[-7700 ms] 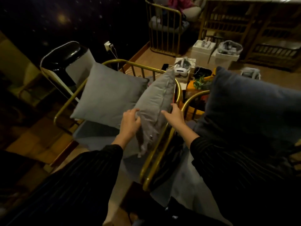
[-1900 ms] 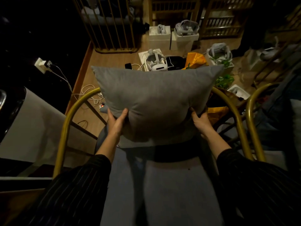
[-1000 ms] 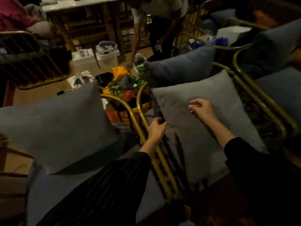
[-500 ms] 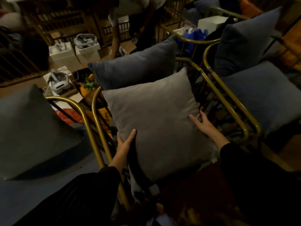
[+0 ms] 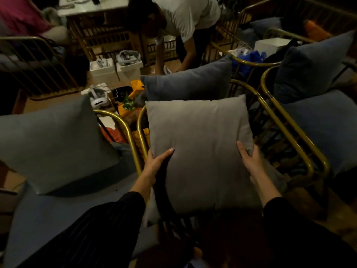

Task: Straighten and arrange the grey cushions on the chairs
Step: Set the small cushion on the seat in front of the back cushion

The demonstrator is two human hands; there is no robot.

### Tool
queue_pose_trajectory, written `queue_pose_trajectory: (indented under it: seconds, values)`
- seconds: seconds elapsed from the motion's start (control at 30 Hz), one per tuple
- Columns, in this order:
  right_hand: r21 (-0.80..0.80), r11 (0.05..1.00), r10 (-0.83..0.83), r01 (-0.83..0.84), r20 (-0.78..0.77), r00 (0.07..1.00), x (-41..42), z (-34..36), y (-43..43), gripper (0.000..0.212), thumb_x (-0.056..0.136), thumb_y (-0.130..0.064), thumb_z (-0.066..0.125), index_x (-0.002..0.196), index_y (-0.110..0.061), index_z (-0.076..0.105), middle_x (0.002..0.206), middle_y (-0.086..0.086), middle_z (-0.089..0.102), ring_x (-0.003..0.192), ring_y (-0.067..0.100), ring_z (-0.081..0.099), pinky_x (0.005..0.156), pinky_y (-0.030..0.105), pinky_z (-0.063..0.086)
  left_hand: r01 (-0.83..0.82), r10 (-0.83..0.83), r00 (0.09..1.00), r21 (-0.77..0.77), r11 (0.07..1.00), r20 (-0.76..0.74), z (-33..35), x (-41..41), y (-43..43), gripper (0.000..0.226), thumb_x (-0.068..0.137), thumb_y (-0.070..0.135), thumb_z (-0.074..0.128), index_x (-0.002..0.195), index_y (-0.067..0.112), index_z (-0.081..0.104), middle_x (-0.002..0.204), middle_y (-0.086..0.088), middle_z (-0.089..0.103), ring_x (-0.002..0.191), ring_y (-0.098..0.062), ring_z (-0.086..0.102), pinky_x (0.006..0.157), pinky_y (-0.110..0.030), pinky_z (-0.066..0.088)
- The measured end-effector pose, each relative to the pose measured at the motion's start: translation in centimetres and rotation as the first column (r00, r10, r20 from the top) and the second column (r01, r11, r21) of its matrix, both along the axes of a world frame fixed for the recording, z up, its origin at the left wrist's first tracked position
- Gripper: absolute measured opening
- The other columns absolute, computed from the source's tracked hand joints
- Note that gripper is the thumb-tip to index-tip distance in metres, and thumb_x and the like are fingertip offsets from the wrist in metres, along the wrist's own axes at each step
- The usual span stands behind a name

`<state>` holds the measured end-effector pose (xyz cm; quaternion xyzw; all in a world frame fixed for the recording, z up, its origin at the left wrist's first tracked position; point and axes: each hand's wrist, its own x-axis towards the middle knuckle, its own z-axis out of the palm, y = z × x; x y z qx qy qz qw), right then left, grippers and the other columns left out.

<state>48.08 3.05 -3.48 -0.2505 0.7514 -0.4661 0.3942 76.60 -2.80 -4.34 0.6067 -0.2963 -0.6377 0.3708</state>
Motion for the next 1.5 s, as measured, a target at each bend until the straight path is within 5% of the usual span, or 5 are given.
queue_pose_trajectory:
  seconds: [0.33, 0.6, 1.1, 1.3, 1.5]
  values:
    - [0.038, 0.997, 0.072, -0.069, -0.066, 0.995, 24.0, 0.2, 3.7, 0.099, 0.044, -0.098, 0.047, 0.125, -0.042, 0.042, 0.132, 0.003, 0.057, 0.122, 0.033, 0.053, 0.103, 0.058, 0.039, 0.027, -0.021, 0.997, -0.078, 0.997, 0.073, 3.4, 25.7, 4.5, 0.084, 0.066, 0.033, 0.086, 0.138, 0.020, 0.045, 0.127, -0.007, 0.063, 0.110, -0.025, 0.064, 0.095, -0.041, 0.052]
    - [0.128, 0.988, -0.122, 0.088, 0.294, 0.948, 46.1, -1.0, 11.1, 0.092, 0.079, -0.059, 0.064, 0.151, -0.021, 0.021, 0.154, 0.008, 0.034, 0.138, 0.031, 0.038, 0.107, 0.041, 0.037, 0.166, -0.160, 0.958, -0.005, 0.986, 0.239, 4.1, 46.0, 5.5, 0.068, 0.071, 0.021, 0.083, 0.130, 0.022, 0.050, 0.120, 0.000, 0.063, 0.102, -0.015, 0.061, 0.079, -0.026, 0.048]
    - [0.600, 0.793, -0.526, 0.110, 0.581, 0.621, 61.8, -10.2, 13.0, 0.111, 0.064, -0.075, 0.061, 0.151, -0.030, 0.010, 0.152, 0.007, 0.037, 0.130, 0.037, 0.046, 0.099, 0.059, 0.043, 0.516, -0.557, 0.712, 0.220, 0.828, 0.427, -3.7, 52.4, -3.7, 0.083, 0.074, 0.006, 0.077, 0.145, 0.029, 0.038, 0.131, 0.001, 0.047, 0.121, -0.021, 0.044, 0.100, -0.036, 0.038]
    - [0.627, 0.777, -0.554, -0.062, 0.727, 0.405, 64.6, -15.7, 12.7, 0.106, 0.056, -0.081, 0.061, 0.145, -0.029, 0.039, 0.146, 0.009, 0.049, 0.123, 0.042, 0.053, 0.087, 0.062, 0.050, 0.664, -0.709, 0.127, 0.471, 0.581, 0.694, -10.3, 49.7, -5.1, 0.093, 0.077, 0.048, 0.070, 0.151, 0.043, 0.015, 0.158, -0.010, 0.027, 0.144, -0.039, 0.024, 0.118, -0.058, 0.014]
    - [0.634, 0.738, -0.535, -0.231, 0.758, 0.373, 65.8, -16.0, 11.3, 0.085, 0.084, -0.072, 0.038, 0.150, -0.019, 0.029, 0.156, 0.011, 0.032, 0.140, 0.038, 0.034, 0.106, 0.055, 0.034, 0.613, -0.405, 0.206, 0.206, 0.763, 0.891, -13.6, 51.2, -0.5, 0.059, 0.099, 0.044, 0.040, 0.152, 0.042, 0.014, 0.164, -0.007, 0.015, 0.151, -0.031, 0.009, 0.120, -0.058, 0.004]
